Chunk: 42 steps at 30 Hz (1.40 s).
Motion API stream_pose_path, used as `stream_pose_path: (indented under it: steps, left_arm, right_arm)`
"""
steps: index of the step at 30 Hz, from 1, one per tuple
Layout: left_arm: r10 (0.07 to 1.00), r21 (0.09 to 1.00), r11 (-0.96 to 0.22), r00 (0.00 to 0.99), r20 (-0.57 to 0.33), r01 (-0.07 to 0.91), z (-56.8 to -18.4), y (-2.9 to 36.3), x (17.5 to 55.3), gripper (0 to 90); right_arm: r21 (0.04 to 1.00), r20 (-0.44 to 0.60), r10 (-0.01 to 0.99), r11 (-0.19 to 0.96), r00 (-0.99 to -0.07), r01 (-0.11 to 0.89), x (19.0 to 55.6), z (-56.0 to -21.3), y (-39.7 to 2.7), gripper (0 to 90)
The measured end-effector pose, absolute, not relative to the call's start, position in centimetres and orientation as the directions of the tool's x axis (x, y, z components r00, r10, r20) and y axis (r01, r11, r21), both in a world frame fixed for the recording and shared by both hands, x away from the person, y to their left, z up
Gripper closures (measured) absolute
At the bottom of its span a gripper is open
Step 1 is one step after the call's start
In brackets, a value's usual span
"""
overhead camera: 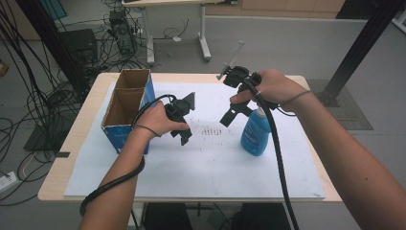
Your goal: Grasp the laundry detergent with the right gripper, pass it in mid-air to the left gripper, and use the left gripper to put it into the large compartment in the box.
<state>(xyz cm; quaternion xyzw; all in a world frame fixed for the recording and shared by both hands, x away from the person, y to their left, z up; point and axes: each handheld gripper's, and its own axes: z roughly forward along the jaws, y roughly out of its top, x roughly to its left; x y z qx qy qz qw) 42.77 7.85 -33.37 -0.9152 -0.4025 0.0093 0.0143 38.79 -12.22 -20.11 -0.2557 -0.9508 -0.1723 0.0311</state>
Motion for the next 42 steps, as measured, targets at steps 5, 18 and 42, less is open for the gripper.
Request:
stream_pose_path:
  steps: [5, 18, 42]
  left_arm:
    - [0.732, -0.034, -0.682, 0.682, -0.008, 0.731, -33.4, 7.8, 42.7, 7.6]
    - [0.712, -0.021, -0.702, 0.702, -0.012, 0.712, -33.2, 7.9, 42.4, 7.6]
    - [0.731, -0.010, -0.682, 0.682, -0.007, 0.731, -33.3, 8.0, 41.9, 7.7]
  right_arm:
    - [0.331, 0.158, 0.486, 0.794, -0.860, 0.510, 38.3, -20.6, -12.8, 8.9]
    - [0.381, 0.176, 0.497, 0.762, -0.850, 0.524, 37.7, -21.9, -14.1, 8.1]
    - [0.449, 0.175, 0.528, 0.708, -0.831, 0.544, 35.3, -25.1, -16.1, 7.6]
